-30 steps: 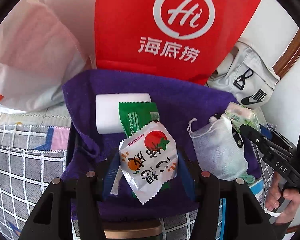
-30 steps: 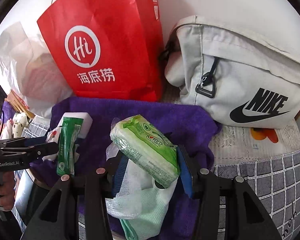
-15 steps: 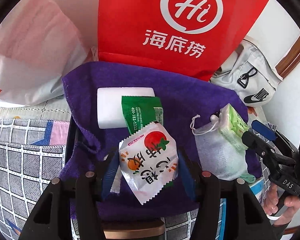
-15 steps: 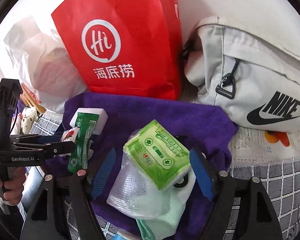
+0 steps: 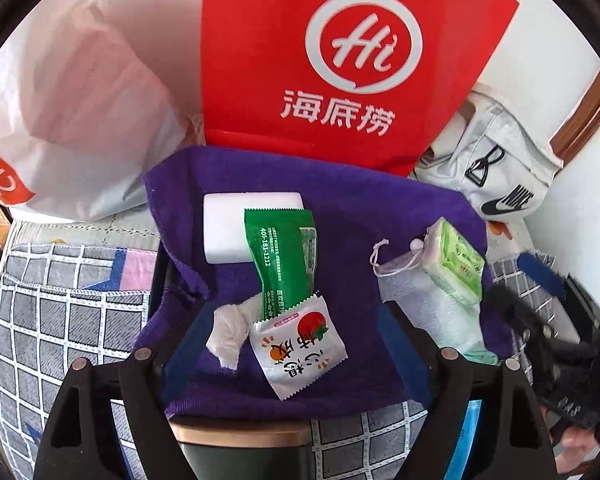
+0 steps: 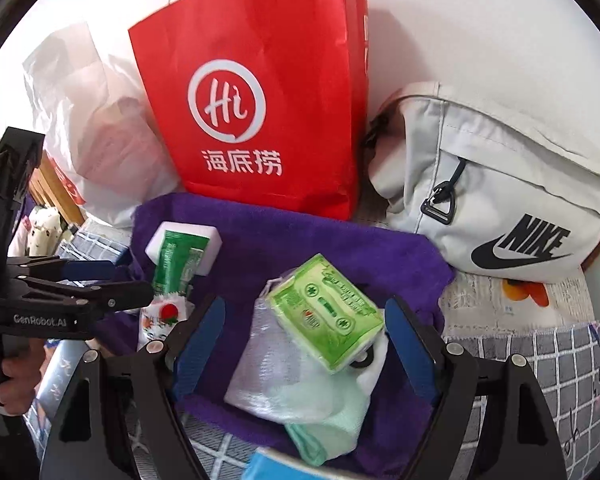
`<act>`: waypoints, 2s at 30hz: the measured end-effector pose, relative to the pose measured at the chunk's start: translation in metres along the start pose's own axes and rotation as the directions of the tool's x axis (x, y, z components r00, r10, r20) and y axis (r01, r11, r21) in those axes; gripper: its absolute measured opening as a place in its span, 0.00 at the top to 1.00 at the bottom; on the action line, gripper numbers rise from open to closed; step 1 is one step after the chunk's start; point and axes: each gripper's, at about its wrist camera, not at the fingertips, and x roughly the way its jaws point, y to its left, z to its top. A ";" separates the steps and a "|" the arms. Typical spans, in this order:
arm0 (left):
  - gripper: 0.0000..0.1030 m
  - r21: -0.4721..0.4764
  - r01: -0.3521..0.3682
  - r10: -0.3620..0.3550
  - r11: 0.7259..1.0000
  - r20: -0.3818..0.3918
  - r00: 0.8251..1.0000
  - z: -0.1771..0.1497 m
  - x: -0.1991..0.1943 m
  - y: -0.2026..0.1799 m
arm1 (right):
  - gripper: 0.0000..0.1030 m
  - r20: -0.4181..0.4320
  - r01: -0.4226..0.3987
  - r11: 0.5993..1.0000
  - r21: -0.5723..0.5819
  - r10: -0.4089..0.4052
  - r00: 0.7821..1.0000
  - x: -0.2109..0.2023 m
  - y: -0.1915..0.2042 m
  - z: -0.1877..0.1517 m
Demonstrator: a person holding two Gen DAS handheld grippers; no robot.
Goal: Organize soft objects
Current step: 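Open the left tool over the towel while the right tool releases the wipes pack, then grasp the yellow Adidas pouch with the right tool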
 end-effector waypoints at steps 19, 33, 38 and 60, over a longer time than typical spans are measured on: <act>0.19 -0.007 -0.012 0.013 1.000 0.111 0.994 -0.087 -0.101 0.013 | 0.21 -0.016 -0.094 0.995 0.041 0.095 0.995 -0.090 0.045 -0.093; 0.19 -0.058 -0.058 0.063 0.997 0.086 0.994 -0.172 -0.111 0.037 | 0.20 -0.060 -0.159 0.984 -0.080 0.154 0.986 -0.107 0.115 -0.188; 0.19 -0.092 -0.057 0.063 0.994 0.072 0.995 -0.191 -0.106 0.049 | 0.21 -0.073 -0.167 0.979 -0.120 0.159 0.985 -0.106 0.128 -0.201; 0.19 -0.115 -0.028 0.031 0.993 0.022 0.999 -0.222 -0.092 0.055 | 0.78 -0.045 -0.003 0.986 -0.167 -0.004 0.999 -0.089 0.132 -0.212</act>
